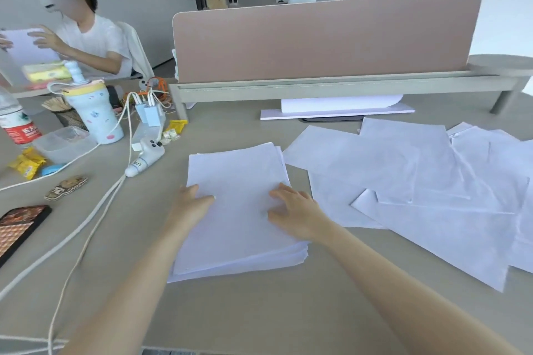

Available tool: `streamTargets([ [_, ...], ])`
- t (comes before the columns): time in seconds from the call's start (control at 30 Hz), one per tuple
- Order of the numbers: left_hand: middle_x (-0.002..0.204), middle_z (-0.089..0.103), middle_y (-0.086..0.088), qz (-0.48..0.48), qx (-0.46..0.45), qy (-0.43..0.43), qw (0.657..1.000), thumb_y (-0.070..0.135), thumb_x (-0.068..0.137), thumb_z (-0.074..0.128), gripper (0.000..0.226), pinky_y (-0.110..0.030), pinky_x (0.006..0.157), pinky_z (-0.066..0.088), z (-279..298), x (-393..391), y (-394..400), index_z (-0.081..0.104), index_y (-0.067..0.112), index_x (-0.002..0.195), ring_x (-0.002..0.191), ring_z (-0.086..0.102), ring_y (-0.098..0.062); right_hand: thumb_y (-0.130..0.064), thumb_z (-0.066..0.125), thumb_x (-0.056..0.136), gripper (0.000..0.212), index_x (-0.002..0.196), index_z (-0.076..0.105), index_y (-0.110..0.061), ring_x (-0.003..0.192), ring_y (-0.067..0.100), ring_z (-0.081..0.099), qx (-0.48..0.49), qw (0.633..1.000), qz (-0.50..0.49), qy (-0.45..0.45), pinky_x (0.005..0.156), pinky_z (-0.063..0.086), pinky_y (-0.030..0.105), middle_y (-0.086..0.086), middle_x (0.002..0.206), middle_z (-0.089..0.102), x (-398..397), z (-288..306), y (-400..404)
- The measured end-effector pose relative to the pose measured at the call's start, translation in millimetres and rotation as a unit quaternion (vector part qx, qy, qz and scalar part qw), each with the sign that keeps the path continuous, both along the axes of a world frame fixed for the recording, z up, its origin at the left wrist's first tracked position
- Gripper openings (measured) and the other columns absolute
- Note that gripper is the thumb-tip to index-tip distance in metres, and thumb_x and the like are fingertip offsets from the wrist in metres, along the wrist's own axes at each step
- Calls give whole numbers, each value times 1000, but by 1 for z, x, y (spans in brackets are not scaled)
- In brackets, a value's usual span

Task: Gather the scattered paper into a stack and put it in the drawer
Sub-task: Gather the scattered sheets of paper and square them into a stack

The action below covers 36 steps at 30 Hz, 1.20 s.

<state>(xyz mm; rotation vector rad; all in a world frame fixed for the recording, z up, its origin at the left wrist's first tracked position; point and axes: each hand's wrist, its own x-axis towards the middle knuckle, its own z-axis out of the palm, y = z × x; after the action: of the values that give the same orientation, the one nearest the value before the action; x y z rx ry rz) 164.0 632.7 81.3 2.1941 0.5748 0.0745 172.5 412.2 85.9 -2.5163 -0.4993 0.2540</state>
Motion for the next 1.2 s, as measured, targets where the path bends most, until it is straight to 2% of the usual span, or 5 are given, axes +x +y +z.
streamTargets([
  [0.2, 160, -9, -2, 4, 198, 58, 979, 41, 91, 47, 67, -52, 115, -5, 6, 3, -26, 17, 25, 149, 148, -10, -22, -23, 53, 89, 50, 137, 39, -23, 137, 25, 30, 151, 982, -95, -58, 103, 36, 37, -7, 158, 8, 14, -5, -32],
  [0.33, 161, 6, -1, -107, 221, -34, 969, 34, 93, 46, 58, -44, 118, 2, 15, 14, -83, 25, 23, 147, 148, 0, -20, -29, 55, 89, 54, 139, 36, -26, 137, 25, 25, -4, 966, -204, -160, 107, 26, 38, -7, 158, 12, 33, -6, -101],
  [0.5, 154, 26, 7, -266, -14, 18, 964, 36, 93, 47, 61, -24, 92, 32, 23, 29, -183, 21, 30, 147, 122, 44, -17, -48, 51, 88, 49, 128, 49, -20, 138, 22, 32, -117, 969, -211, -44, 108, 26, 36, -3, 141, 43, 44, -11, -167],
  [0.7, 158, 18, 3, -81, -359, -24, 929, 30, 92, 52, 74, -36, 109, 25, 22, 51, -256, 8, 26, 151, 141, 28, -21, -36, 51, 86, 24, 93, 63, -16, 101, 26, 59, -118, 953, -240, -143, 69, 42, 30, -2, 102, 65, 45, -15, -174],
  [1.2, 158, 12, 7, 30, -390, -119, 913, 26, 91, 57, 85, -37, 108, 28, 5, 66, -273, -4, 32, 150, 142, 27, -16, -26, 52, 87, 17, 82, 66, -18, 79, 20, 65, 55, 964, -161, -204, 68, 42, 25, -7, 89, 66, 39, 1, -164],
])
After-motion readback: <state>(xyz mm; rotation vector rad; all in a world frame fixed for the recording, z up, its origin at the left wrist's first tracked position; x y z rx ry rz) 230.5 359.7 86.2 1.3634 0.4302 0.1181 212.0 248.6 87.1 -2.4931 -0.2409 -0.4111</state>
